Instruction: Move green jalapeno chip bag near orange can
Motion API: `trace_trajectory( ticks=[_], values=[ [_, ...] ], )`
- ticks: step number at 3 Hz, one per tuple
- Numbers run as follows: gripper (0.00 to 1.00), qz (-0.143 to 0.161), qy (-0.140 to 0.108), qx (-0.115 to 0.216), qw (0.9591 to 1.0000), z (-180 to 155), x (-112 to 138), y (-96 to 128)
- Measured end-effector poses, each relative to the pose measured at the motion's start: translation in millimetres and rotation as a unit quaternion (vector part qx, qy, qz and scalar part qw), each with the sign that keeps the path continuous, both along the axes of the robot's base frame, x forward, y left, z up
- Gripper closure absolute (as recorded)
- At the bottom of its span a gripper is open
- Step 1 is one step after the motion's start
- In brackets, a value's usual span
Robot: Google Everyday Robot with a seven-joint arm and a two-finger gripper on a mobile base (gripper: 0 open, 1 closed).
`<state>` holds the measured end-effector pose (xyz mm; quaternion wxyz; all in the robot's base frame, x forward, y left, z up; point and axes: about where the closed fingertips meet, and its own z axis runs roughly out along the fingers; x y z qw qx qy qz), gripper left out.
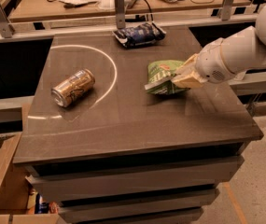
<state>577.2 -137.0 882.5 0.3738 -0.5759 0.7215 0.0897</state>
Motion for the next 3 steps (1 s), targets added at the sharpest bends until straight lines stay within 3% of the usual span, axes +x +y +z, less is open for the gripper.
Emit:
trace_trajectory(
  ticks=[1,3],
  values=[
    [1.00,0.059,0.002,0.043,0.9974,11.1,-1.5,40.3],
    [1.00,0.111,-0.003,0.079,0.9907,15.5,3.0,90.7]
  ],
)
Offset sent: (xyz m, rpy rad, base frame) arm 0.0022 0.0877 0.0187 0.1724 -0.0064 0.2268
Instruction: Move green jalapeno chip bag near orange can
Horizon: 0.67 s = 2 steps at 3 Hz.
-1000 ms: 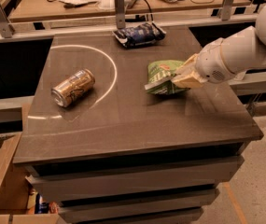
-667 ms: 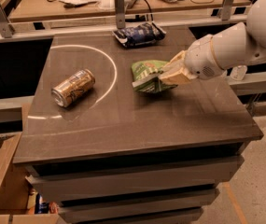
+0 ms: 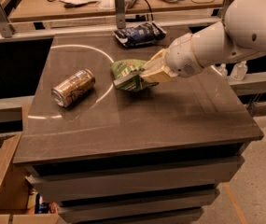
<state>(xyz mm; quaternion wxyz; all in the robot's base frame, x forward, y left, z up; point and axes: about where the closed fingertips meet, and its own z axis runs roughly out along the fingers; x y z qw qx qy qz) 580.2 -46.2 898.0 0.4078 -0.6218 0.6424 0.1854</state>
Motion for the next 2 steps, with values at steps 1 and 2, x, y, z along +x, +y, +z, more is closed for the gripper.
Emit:
trace_trajectory(
  ticks=[1,2],
  values=[
    [1.00,0.019,-0.004,0.008,0.9998,1.4,1.5,18.7],
    [0.82,0.034,0.001,0.011,0.9994,1.1,1.2,31.0]
  ],
)
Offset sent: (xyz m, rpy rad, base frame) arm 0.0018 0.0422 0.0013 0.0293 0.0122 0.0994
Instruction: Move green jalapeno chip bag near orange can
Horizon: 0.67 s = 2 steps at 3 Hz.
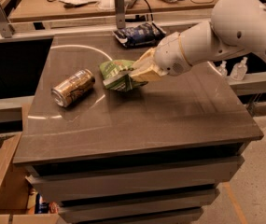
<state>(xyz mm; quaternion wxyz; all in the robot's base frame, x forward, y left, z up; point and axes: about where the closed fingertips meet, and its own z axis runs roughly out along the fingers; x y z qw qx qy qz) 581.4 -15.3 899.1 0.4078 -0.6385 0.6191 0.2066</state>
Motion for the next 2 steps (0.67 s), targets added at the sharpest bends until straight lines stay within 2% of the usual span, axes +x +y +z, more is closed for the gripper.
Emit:
trace_trajectory(
  ticks=[1,2],
  values=[
    [0.58,0.005,0.005,-0.004,1.0000,-1.5,0.2,6.9],
    [0.27,0.010,0.010,-0.007,0.9999,-3.0,-0.7,11.5]
  ],
)
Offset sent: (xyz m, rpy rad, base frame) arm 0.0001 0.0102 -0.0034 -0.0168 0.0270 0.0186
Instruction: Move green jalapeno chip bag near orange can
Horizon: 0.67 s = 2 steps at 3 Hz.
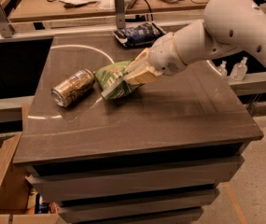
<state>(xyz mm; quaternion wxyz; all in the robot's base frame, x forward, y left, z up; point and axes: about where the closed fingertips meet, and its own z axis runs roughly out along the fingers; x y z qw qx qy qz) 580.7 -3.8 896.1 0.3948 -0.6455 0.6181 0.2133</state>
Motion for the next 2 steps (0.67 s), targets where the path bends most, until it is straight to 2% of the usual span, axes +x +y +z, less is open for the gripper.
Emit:
trace_trajectory(
  ticks=[1,2],
  values=[
    [0.05,0.003,0.002,-0.001,1.0000,-0.5,-0.6,1.6],
    [0.00,-0.013,0.010,0.009,0.9998,-0.7,1.6,-6.6]
  ],
)
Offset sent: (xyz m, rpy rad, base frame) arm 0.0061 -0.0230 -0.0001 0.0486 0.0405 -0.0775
